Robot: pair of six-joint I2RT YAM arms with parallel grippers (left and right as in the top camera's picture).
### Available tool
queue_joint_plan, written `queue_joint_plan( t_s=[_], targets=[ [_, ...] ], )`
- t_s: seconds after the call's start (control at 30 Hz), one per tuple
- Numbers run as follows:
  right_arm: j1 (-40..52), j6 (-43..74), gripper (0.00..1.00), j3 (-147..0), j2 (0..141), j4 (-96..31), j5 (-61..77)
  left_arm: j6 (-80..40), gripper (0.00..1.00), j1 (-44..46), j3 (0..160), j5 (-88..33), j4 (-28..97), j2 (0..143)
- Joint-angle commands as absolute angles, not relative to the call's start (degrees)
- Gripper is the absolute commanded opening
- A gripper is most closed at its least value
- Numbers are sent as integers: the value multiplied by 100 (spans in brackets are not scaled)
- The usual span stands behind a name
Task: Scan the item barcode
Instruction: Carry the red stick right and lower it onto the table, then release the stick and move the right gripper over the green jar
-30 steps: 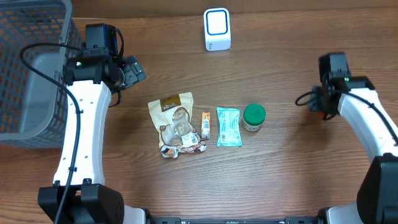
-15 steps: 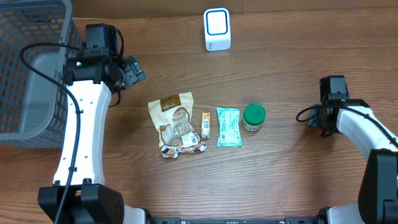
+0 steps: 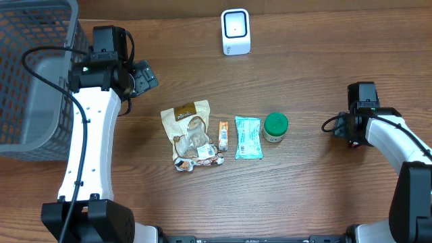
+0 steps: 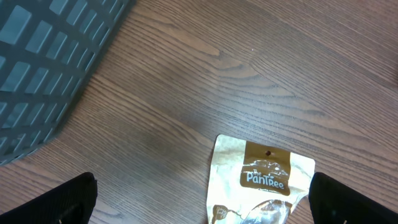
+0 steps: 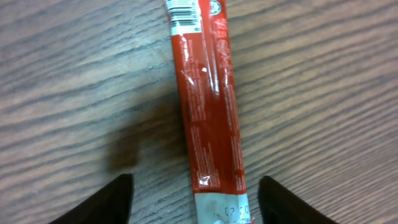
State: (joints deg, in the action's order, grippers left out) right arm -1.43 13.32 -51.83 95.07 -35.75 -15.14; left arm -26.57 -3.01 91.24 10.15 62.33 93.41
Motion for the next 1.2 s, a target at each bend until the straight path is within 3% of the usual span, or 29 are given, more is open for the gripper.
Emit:
queue_joint_plan(
  t_s=[0.0,0.17,0.3,0.47,0.67,0.97,1.17],
  targets=[
    [-174,1372,73,-5153,9432,-3546,-1243,-2633,100,-298,9168,1092,6235,9251],
    [-167,1365,69,-5245,9417,-3590,-1170,-2633,100,-298,9168,1092,6235,9251],
    [-148,1352,69,-5972,9321,-4331,-1061,-2633,100,-298,9168,1092,6235,9251],
    [14,1350,70,-7428,9288,-5579,-3,-2633,100,-298,9168,1092,6233,9251],
    [429,1389,70,-7699,9332,-5697,888,-2633,100,-298,9168,1092,6235,9251],
    [1487,2128,71,-7686,9439,-5371,563,-2633,100,-298,9168,1092,6235,9251],
    [2318,2403,78,-7686,9443,-5190,-226,-2635,100,-298,9168,1090,6235,9251]
  ],
)
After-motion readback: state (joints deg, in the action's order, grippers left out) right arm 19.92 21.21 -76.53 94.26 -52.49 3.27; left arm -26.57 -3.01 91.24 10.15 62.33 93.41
